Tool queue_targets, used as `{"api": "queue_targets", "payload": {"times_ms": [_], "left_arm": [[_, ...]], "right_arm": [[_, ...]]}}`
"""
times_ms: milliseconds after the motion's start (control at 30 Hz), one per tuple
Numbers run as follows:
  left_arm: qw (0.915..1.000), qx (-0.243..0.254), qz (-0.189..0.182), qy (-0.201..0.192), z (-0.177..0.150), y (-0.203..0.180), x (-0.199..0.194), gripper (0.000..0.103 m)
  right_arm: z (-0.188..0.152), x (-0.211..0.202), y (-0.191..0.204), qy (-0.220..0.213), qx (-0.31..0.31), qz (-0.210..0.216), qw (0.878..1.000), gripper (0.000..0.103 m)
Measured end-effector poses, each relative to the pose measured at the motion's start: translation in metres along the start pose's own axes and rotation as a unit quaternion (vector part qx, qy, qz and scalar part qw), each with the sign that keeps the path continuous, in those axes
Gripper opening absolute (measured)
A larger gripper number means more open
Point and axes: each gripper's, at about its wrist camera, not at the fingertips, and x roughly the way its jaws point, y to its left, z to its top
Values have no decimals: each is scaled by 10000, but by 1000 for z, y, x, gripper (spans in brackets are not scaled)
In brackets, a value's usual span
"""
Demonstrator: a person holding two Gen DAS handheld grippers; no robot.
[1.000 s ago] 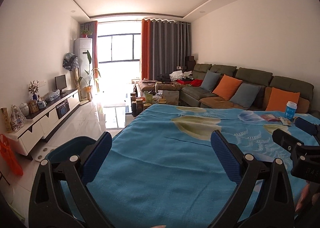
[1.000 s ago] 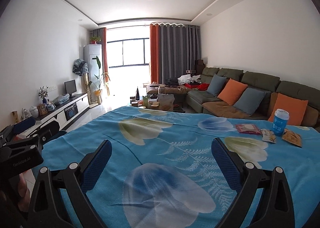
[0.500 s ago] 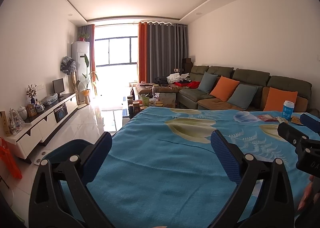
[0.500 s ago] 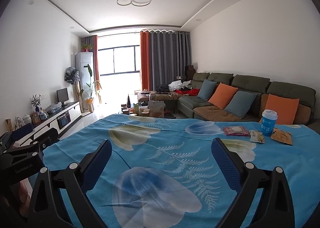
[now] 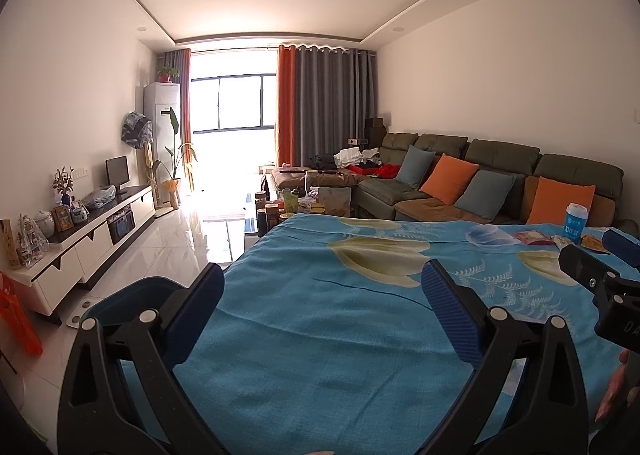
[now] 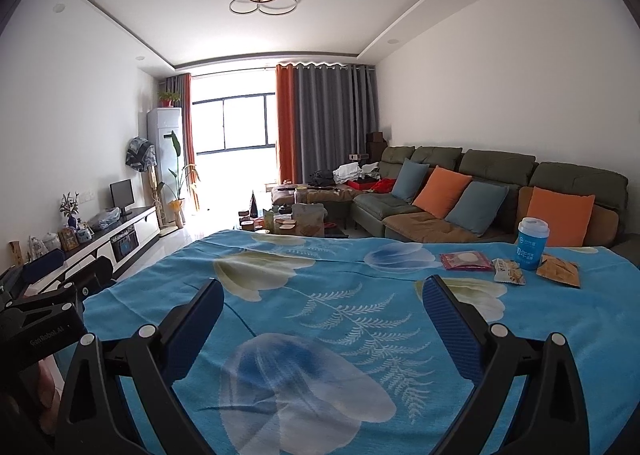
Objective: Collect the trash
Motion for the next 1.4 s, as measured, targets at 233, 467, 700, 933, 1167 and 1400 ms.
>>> {"api": "queue_targets", "payload": {"times_ms": [233,467,700,933,1167,1400], "left_arm": [[10000,-10,7,-4,0,0,0,97],[10000,-41,15,-15,0,0,-1,97],[10000,-9,41,-71,1,-2,-3,97],[9999,16,107,-124,1,-4,-4,97],[9998,-12,101,-183,0,-4,-5,97],[9995,47,127,-277,0,-6,-8,97]], "right_arm": [[1,-2,0,-38,6,9,10000,96],[3,-4,3,-92,-10,11,10000,96],[4,-5,3,-126,-3,9,9999,96],[3,-5,2,-158,4,-8,9999,96],[5,-6,1,-215,-15,-38,9998,96],[5,-5,0,-205,-4,-49,9998,96]]}}
